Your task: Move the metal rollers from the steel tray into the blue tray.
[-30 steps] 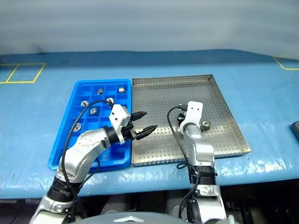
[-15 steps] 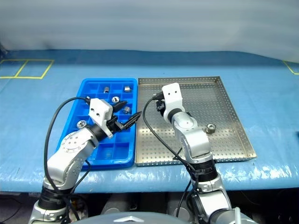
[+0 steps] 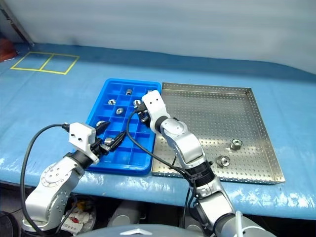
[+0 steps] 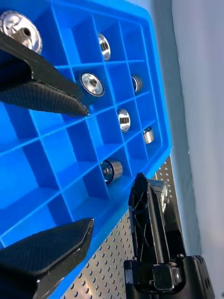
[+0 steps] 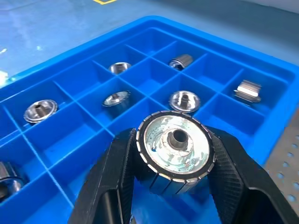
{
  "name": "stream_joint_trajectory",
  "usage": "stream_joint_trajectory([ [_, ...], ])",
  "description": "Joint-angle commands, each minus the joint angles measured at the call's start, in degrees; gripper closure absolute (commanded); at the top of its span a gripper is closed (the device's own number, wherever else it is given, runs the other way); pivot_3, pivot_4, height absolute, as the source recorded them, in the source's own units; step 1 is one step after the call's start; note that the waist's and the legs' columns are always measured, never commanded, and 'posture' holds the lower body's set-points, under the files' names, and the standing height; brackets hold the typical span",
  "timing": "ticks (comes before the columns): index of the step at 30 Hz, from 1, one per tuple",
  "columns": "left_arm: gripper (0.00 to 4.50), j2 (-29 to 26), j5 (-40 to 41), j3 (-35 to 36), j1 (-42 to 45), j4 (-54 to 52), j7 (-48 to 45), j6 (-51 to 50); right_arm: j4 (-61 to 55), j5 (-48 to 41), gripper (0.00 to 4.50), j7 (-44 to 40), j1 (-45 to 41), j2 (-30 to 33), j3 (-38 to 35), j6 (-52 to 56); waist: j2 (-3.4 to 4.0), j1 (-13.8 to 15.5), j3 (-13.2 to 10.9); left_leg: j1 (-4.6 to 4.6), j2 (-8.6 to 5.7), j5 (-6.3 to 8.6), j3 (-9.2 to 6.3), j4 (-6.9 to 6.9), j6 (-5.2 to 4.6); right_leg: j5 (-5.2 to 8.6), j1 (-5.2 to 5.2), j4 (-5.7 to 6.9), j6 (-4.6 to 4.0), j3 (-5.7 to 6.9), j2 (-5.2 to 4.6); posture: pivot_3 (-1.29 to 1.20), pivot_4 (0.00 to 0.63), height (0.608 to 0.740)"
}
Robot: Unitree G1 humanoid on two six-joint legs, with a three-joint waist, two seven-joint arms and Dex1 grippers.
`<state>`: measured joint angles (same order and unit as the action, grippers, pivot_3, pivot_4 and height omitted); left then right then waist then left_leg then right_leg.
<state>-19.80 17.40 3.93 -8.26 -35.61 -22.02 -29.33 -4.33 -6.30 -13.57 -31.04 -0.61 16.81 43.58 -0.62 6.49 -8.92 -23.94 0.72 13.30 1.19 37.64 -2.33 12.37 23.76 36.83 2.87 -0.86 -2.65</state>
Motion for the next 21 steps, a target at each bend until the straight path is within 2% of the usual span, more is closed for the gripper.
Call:
stream_joint_trajectory([
  [1,0.70,0.2,0.7,0.4,-0.3,-3.5,0.5,1.1,0.4,-0.3,2.69,-1.0,-1.4,-1.0,-0.4,-2.6,0.00,0.5,0.0,0.01,0.00,0.00,-0.02,-0.02,0.01,0.01,0.00,0.00,-0.02,0.02,0.00,0.39,0.150,0.740],
  [21,0.70,0.2,1.6,-1.0,-1.3,-3.7,1.5,1.0,12.6,-0.5,2.69,-2.9,-1.1,-5.0,-0.9,-6.5,0.01,2.2,0.0,0.02,-0.01,-0.09,-0.15,-0.44,0.22,0.26,0.10,-0.02,-0.01,0.18,0.05,0.42,0.150,0.740],
])
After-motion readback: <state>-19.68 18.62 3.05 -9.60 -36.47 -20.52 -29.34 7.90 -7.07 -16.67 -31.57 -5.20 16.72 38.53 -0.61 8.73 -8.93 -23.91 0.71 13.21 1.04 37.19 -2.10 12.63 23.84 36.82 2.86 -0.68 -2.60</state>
